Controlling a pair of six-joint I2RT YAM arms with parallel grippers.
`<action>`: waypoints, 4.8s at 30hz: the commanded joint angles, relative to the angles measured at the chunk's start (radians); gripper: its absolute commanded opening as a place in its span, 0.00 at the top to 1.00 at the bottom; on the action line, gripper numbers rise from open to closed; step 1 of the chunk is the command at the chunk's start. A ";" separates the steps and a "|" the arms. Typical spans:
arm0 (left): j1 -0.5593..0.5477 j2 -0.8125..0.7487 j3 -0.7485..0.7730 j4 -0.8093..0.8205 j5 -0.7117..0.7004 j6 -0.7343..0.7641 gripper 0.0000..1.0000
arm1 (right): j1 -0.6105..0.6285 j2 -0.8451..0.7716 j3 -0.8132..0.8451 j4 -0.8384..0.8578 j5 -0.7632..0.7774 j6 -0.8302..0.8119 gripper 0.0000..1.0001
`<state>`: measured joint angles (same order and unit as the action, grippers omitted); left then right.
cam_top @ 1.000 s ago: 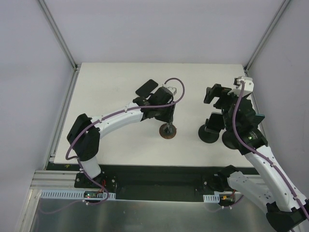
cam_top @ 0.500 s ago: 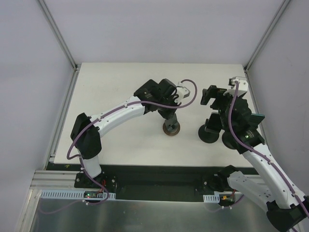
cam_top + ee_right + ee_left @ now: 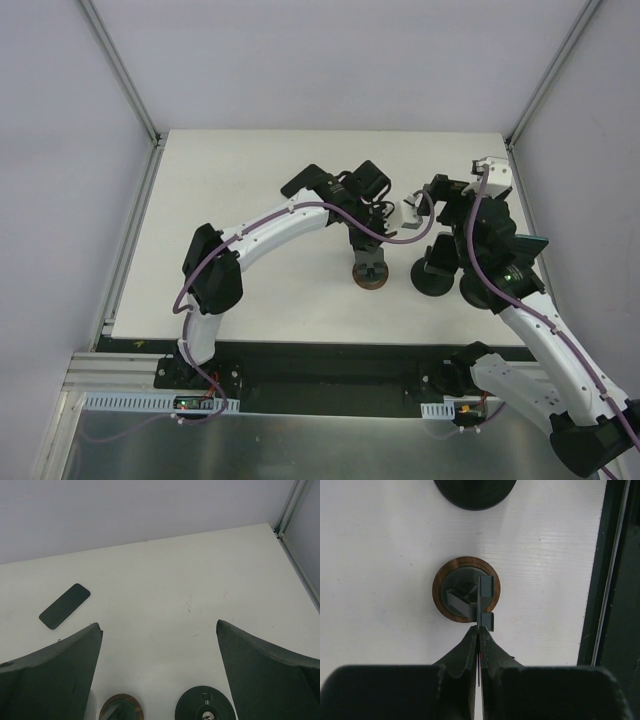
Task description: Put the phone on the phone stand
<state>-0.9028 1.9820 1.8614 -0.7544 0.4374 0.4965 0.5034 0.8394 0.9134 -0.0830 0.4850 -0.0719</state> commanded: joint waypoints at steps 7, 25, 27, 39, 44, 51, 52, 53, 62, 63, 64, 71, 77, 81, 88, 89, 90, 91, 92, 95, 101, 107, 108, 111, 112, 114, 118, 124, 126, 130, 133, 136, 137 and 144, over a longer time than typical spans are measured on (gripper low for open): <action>-0.031 0.067 0.120 -0.121 -0.005 0.168 1.00 | 0.007 0.018 0.008 0.057 -0.003 -0.020 0.01; -0.015 -0.035 0.055 0.050 0.024 0.080 0.22 | 0.004 0.017 0.008 0.058 -0.017 -0.017 0.01; 0.005 -0.095 0.012 0.146 0.035 0.039 0.22 | 0.003 0.015 0.007 0.055 -0.011 -0.022 0.01; 0.215 -0.448 -0.395 0.501 -0.014 -0.223 0.16 | 0.007 0.007 0.021 0.042 -0.060 -0.022 0.03; 0.468 -0.394 -0.334 0.458 -0.043 -0.525 0.01 | 0.007 0.018 0.021 0.043 -0.083 -0.028 0.03; 0.662 -0.154 -0.204 0.403 0.030 -0.702 0.01 | 0.009 0.026 0.016 0.055 -0.088 -0.026 0.03; 0.674 -0.084 -0.183 0.395 0.029 -0.719 0.01 | 0.007 0.027 0.015 0.057 -0.092 -0.023 0.04; 0.685 -0.049 -0.160 0.388 0.026 -0.740 0.01 | 0.006 0.027 0.012 0.061 -0.091 -0.022 0.03; 0.775 0.234 0.004 0.466 0.043 -0.954 0.01 | 0.011 0.043 0.004 0.080 -0.089 -0.023 0.03; 0.772 0.250 0.034 0.466 0.023 -0.935 0.01 | 0.009 0.046 0.002 0.078 -0.094 -0.023 0.03; 0.766 0.277 0.050 0.466 0.006 -0.882 0.02 | 0.009 0.047 0.001 0.078 -0.097 -0.022 0.04; 0.763 0.416 0.165 0.437 0.076 -0.831 0.01 | 0.009 0.050 0.001 0.078 -0.097 -0.022 0.03; 0.739 0.468 0.199 0.414 0.109 -0.874 0.02 | 0.004 0.073 0.001 0.106 -0.112 -0.012 0.03; 0.700 0.451 0.199 0.366 0.055 -0.830 0.01 | 0.004 0.081 -0.001 0.109 -0.117 -0.009 0.03; 0.611 0.437 0.231 0.181 -0.173 -0.667 0.01 | 0.003 0.081 -0.005 0.112 -0.117 -0.009 0.03; 0.590 0.443 0.237 0.161 -0.227 -0.650 0.01 | 0.003 0.081 -0.004 0.115 -0.114 -0.011 0.03; 0.582 0.454 0.248 0.129 -0.251 -0.636 0.01 | 0.004 0.079 -0.007 0.117 -0.117 -0.009 0.04; 0.575 0.459 0.249 0.119 -0.273 -0.613 0.01 | 0.004 0.078 -0.008 0.118 -0.117 -0.011 0.03; 0.565 0.462 0.249 0.113 -0.301 -0.601 0.01 | 0.004 0.076 -0.010 0.120 -0.117 -0.009 0.03; 0.555 0.483 0.262 0.078 -0.313 -0.566 0.01 | 0.004 0.075 -0.013 0.121 -0.114 -0.011 0.03; 0.516 0.500 0.265 0.053 -0.348 -0.526 0.01 | 0.003 0.081 -0.015 0.127 -0.117 -0.009 0.03; 0.515 0.532 0.288 0.012 -0.367 -0.516 0.11 | 0.001 0.078 -0.016 0.129 -0.112 -0.011 0.03; 0.515 0.538 0.294 0.006 -0.367 -0.513 0.13 | 0.003 0.079 -0.016 0.129 -0.114 -0.011 0.03; 0.510 0.546 0.308 -0.009 -0.371 -0.506 0.22 | 0.001 0.079 -0.018 0.132 -0.114 -0.011 0.03; 0.509 0.546 0.309 -0.013 -0.373 -0.506 0.26 | 0.003 0.081 -0.018 0.132 -0.114 -0.011 0.04; 0.504 0.552 0.318 -0.028 -0.378 -0.481 0.29 | 0.001 0.081 -0.018 0.132 -0.112 -0.011 0.03; 0.501 0.561 0.329 -0.054 -0.381 -0.477 0.42 | 0.000 0.087 -0.018 0.134 -0.117 -0.009 0.03; 0.502 0.514 0.259 -0.056 -0.362 -0.495 0.61 | -0.016 0.150 -0.008 0.149 -0.161 0.014 0.03; 0.501 0.473 0.205 -0.053 -0.361 -0.493 0.66 | -0.026 0.203 0.017 0.140 -0.196 0.024 0.03; 0.501 0.381 0.069 -0.027 -0.348 -0.493 0.76 | -0.035 0.297 0.073 0.114 -0.305 0.034 0.03; 0.499 0.267 -0.117 0.038 -0.338 -0.544 0.78 | -0.032 0.407 0.128 0.088 -0.387 0.030 0.03; 0.498 0.177 -0.249 0.082 -0.341 -0.575 0.78 | -0.017 0.467 0.162 0.088 -0.410 0.024 0.03; 0.493 0.137 -0.304 0.092 -0.338 -0.581 0.74 | -0.013 0.480 0.169 0.088 -0.414 0.021 0.03; 0.481 0.092 -0.335 0.121 -0.336 -0.596 0.18 | 0.033 0.538 0.212 0.065 -0.405 -0.009 0.03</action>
<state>-0.4072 2.0754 1.5394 -0.5995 0.0731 -0.0639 0.5171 1.3708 1.0641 -0.0158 0.1009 -0.0624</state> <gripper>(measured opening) 0.728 0.967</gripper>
